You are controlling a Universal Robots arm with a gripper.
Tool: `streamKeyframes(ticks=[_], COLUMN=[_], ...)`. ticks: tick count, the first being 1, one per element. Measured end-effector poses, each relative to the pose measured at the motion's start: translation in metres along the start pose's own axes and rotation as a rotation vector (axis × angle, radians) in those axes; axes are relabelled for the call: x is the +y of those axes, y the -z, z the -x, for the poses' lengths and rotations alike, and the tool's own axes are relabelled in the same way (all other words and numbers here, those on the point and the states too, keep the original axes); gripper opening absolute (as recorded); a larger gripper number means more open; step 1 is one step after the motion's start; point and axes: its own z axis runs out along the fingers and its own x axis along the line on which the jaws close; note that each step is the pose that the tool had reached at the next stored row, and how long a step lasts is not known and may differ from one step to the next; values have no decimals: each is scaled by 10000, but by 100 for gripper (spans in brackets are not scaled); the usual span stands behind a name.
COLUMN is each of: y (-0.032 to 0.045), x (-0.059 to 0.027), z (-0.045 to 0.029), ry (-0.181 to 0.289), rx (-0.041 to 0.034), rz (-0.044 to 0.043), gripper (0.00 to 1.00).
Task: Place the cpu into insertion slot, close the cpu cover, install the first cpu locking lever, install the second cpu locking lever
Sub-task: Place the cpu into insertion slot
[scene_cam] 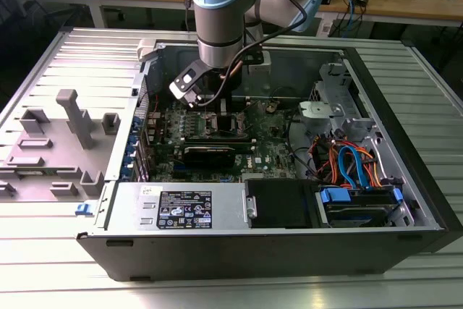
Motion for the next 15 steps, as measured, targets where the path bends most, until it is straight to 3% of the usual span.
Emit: streamKeyframes(ticks=[15], y=[-22], x=[-1], z=[-5], ry=[-171], rx=[-25], rz=[1], gripper=[55])
